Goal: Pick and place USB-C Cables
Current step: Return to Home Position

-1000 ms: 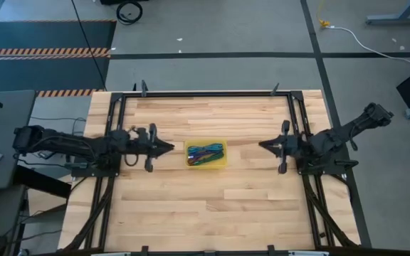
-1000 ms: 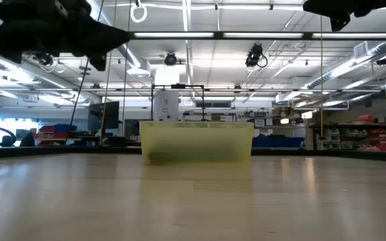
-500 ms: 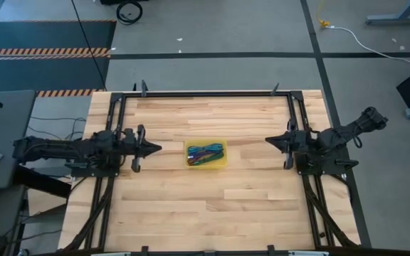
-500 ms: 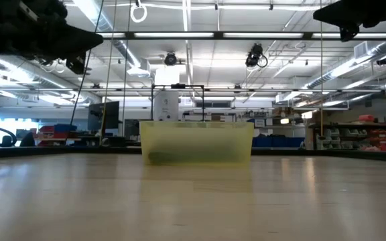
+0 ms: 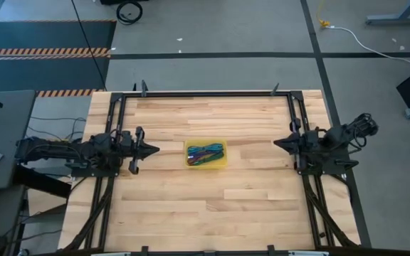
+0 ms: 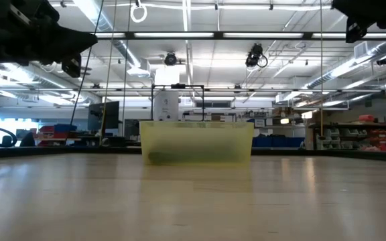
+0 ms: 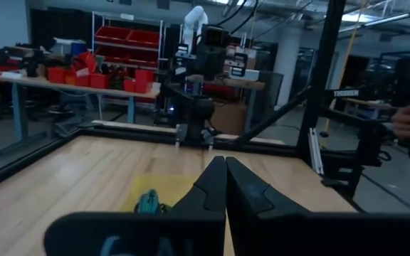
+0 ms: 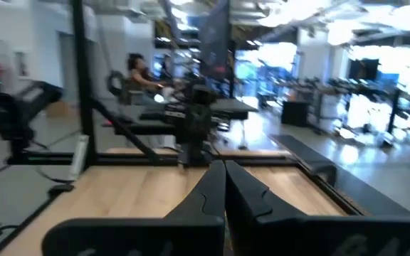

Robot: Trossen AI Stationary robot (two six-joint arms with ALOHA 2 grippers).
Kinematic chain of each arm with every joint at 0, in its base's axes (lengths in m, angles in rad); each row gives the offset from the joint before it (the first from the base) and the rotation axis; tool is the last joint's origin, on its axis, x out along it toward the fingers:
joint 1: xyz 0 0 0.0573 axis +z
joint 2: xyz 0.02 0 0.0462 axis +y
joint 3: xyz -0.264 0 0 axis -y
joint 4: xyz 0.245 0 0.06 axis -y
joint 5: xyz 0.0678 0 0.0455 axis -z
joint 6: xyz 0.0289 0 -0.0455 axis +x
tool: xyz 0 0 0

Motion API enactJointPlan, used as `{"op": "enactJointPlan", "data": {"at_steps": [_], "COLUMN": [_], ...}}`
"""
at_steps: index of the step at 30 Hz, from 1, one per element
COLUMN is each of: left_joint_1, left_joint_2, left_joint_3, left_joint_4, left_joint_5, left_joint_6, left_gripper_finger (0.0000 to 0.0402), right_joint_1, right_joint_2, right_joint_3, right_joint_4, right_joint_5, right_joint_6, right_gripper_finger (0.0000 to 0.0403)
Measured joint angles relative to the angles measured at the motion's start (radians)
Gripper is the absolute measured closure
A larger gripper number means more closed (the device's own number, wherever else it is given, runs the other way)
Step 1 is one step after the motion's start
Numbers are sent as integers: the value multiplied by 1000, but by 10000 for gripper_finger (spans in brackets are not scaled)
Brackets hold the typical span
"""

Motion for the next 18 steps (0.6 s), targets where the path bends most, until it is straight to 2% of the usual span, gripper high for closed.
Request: {"op": "enactJointPlan", "data": {"at_steps": [4, 14, 18], "left_joint_1": [1, 1, 1], "left_joint_2": [0, -7, -7], "left_joint_3": [0, 0, 0], "left_joint_4": [-2, -10, -68], "left_joint_5": [-3, -5, 3], "left_joint_6": [13, 42, 72], "left_gripper_finger": [399, 398, 398], "right_joint_1": [0, 0, 0], "right_joint_2": [-64, -61, -61], "right_joint_3": [-17, -21, -25], "right_joint_4": [-4, -69, -66], "right_joint_5": [-94, -83, -120], "right_joint_6": [-28, -14, -4], "right_gripper_finger": [399, 399, 399]}}
